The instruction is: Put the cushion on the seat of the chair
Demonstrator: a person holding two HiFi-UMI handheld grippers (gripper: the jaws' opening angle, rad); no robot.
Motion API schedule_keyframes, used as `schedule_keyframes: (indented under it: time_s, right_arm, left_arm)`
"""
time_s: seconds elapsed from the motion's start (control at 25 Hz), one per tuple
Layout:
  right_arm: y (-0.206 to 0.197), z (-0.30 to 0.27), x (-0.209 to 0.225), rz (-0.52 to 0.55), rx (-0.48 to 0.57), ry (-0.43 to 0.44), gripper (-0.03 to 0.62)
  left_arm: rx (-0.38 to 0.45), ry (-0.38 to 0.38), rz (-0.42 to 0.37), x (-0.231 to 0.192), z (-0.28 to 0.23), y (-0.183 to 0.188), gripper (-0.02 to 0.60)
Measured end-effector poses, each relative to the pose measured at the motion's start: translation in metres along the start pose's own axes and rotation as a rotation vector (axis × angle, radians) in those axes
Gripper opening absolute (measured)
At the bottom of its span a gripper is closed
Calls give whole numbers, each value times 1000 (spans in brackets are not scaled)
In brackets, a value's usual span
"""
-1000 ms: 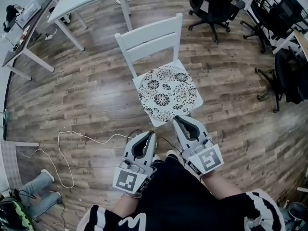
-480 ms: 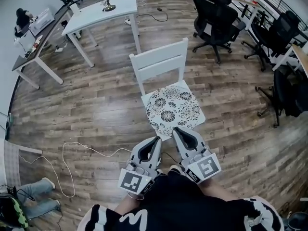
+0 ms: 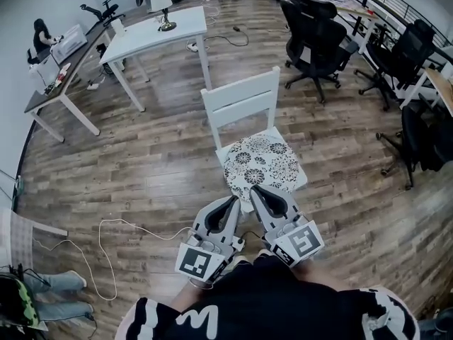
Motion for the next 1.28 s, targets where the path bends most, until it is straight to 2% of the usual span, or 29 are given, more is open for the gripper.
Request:
schedule_keyframes:
  time_s: [0.28, 0.48, 0.68, 0.88, 1.04, 1.16, 1.28]
  right_arm:
    - [-7, 10, -15, 21, 1, -25, 28]
    - [0, 14, -19, 20, 4, -30, 28]
    - [8, 22, -28, 30, 25, 4, 28]
    - [3, 56, -33, 21, 28, 12, 28]
    - [5, 94, -29, 20, 27, 1, 28]
    - [7, 128, -25, 17, 26, -14, 28]
    - [7, 159, -25, 22, 20, -26, 28]
  left_arm:
    - [-1, -62, 0, 10, 18, -4, 6]
    - [24, -40, -1, 14, 23, 5, 6]
    - [41, -11, -16, 25, 28, 12, 6]
    - [37, -35, -32, 58, 32, 7, 6]
    - [17, -5, -1, 91, 35, -2, 6]
    - [3, -38, 0, 124, 39, -6, 6]
    - [9, -14, 9, 151, 45, -10, 6]
Point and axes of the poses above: the fingertips, and each gripper's own axes: z backward along the fingers, x to its right, y out of its top, the point moved 5 cm from there along z, backward along the fingers, and after that the axes turned 1 degree about -y, right-handed, at the moved point
